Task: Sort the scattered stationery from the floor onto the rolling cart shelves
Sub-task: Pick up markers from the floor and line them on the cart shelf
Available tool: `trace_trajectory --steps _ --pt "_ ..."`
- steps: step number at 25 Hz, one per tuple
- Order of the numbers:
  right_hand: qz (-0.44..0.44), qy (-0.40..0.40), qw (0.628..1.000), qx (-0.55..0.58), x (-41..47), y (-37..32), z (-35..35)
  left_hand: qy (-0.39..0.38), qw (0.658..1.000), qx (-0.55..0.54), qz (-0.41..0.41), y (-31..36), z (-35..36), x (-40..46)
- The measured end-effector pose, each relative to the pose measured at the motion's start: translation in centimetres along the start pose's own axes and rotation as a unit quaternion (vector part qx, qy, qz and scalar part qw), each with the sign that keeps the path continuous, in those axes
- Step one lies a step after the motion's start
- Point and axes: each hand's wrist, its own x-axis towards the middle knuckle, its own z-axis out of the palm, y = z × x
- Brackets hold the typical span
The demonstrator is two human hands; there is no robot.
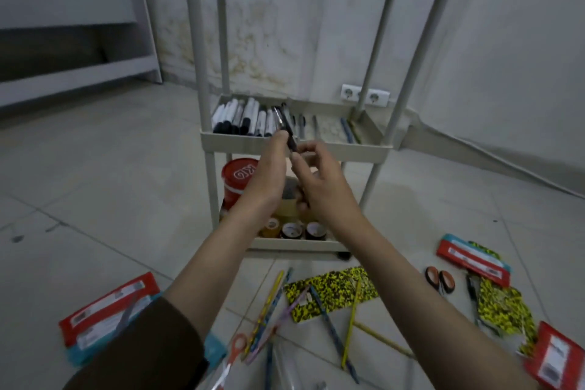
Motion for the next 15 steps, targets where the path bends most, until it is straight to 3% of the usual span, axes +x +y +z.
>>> trace_trajectory --steps 1,2,4,6,7,12,15 --pt "0.002 0.011 1.000 -0.006 1.5 -0.5 -0.5 0.007 0.990 0.126 0.065 -0.4 -1.0 1.3" --pt "0.001 0.030 0.999 -0.020 3.0 -0.9 -1.0 0.025 0.953 0.275 0.126 -1.1 -2.2 2.5" --pt "0.000 0.062 0.994 -0.095 6.4 -1.1 -1.8 0.057 0.836 0.515 0.180 -2.9 -4.3 4.1" --pt "0.022 0.075 0.975 -0.210 10.0 -0.5 -2.2 0.069 0.744 0.634 0.200 -4.5 -5.4 4.7" --pt "0.043 0.076 0.963 -0.255 11.6 0.0 -2.2 0.076 0.718 0.659 0.213 -5.2 -5.6 4.8" --pt "0.125 0.030 0.912 -0.390 15.4 2.2 -0.1 0.112 0.679 0.672 0.274 -5.5 -5.7 4.6" --pt "0.111 0.033 0.906 -0.407 15.0 3.4 0.9 0.119 0.657 0.681 0.301 -5.6 -6.0 4.5"
